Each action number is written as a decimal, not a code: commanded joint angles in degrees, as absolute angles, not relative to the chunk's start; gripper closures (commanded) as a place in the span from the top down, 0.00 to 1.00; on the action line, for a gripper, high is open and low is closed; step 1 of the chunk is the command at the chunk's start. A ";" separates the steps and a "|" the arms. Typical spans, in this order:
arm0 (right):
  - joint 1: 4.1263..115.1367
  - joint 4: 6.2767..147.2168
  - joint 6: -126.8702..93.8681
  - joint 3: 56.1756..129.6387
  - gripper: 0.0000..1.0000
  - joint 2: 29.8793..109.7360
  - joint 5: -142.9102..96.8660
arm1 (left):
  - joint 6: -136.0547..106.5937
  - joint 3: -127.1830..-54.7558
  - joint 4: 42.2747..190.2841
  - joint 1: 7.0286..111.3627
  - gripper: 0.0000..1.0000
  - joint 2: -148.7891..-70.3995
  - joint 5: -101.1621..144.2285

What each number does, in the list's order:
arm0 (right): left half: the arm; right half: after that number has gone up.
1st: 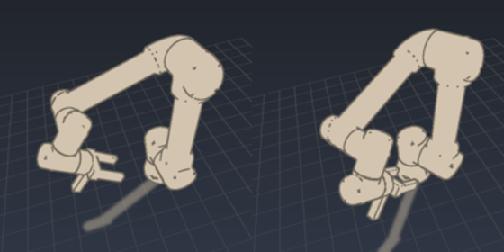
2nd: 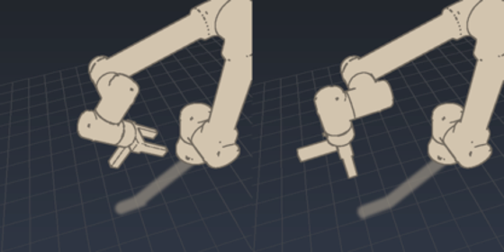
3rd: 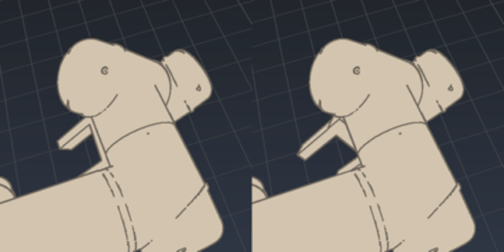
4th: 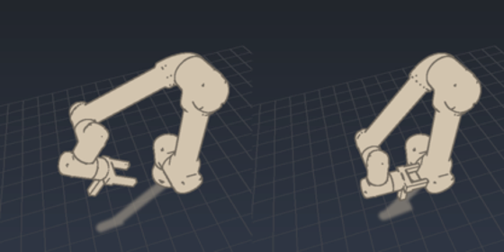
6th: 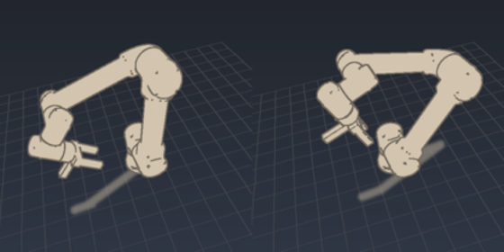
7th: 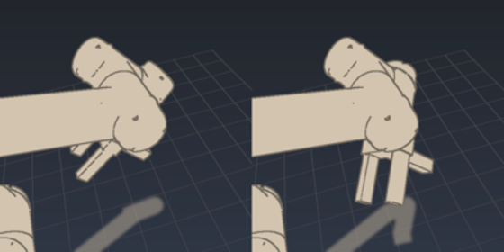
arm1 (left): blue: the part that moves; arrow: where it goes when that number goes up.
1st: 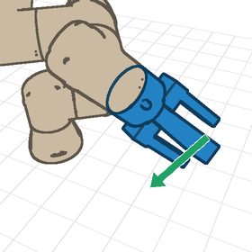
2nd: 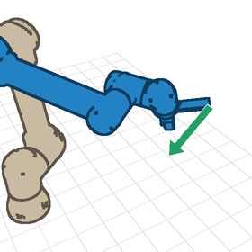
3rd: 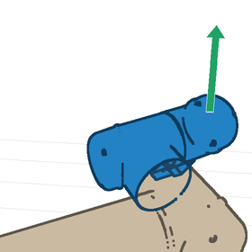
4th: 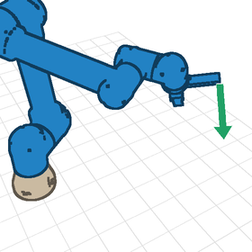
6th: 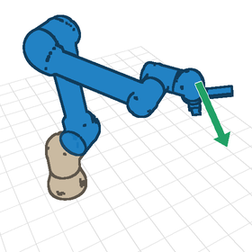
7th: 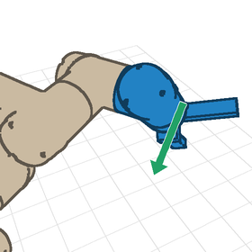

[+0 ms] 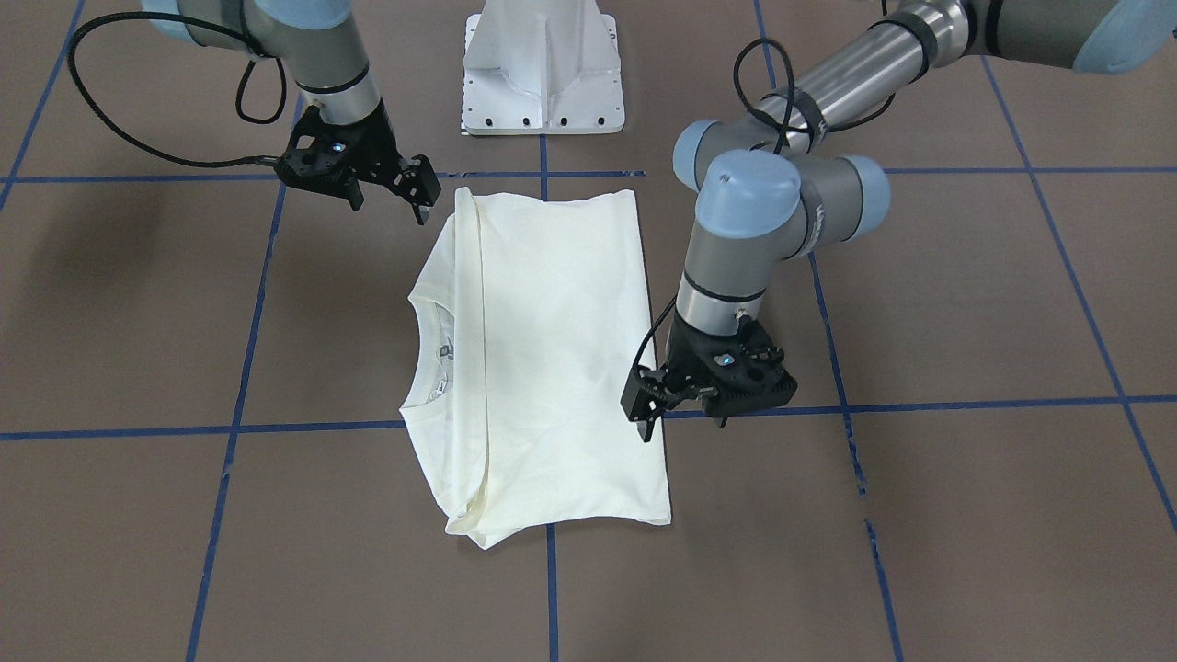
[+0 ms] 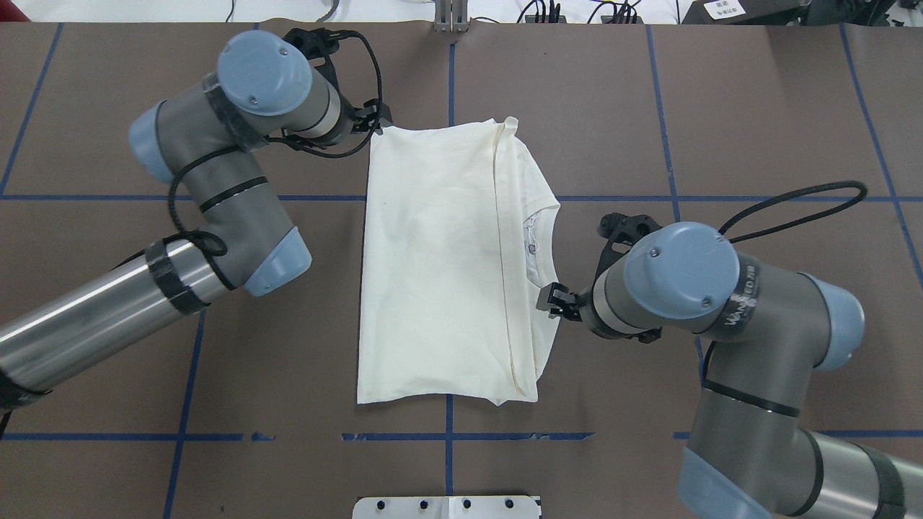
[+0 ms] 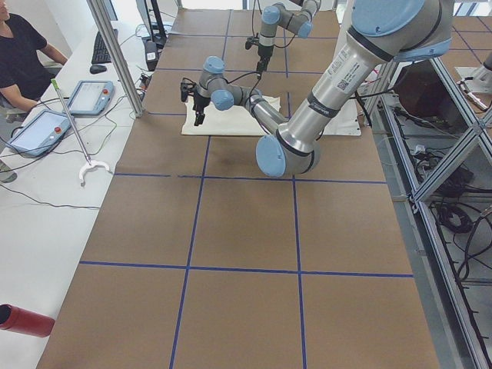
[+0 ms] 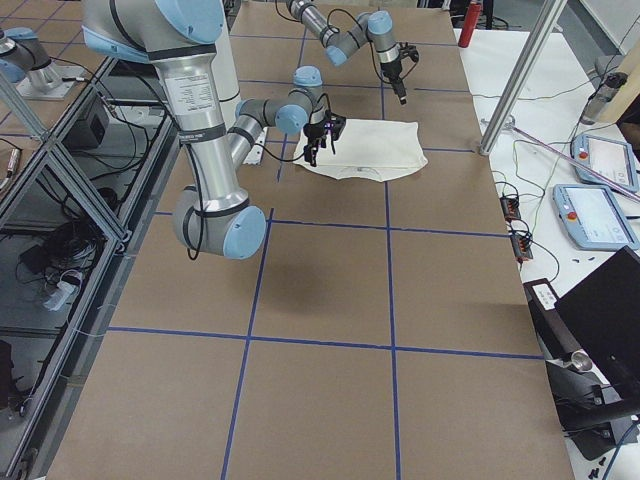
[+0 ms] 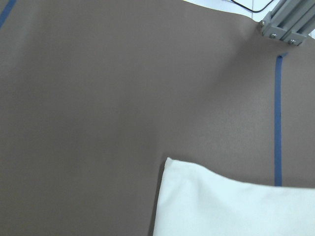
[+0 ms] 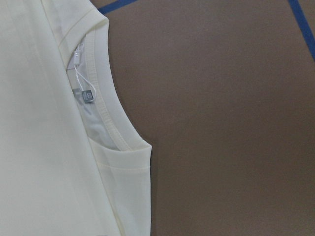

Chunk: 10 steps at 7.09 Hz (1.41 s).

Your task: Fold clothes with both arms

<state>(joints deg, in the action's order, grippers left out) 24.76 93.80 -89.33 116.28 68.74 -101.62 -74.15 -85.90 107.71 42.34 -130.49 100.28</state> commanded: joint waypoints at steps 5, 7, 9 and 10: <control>16.70 100.63 -73.07 108.64 1.00 60.38 -99.40 | -68.03 -105.29 100.20 41.84 1.00 -119.79 105.47; 16.70 100.55 -69.45 107.06 1.00 60.47 -99.58 | -68.12 -105.21 100.37 41.84 1.00 -119.71 105.56; 16.70 100.37 -69.00 106.00 1.00 60.47 -100.10 | -68.12 -104.59 100.72 41.84 1.00 -119.71 105.56; 16.61 100.20 -68.91 105.65 1.00 60.47 -100.11 | -68.12 -104.59 100.81 41.75 1.00 -119.71 105.47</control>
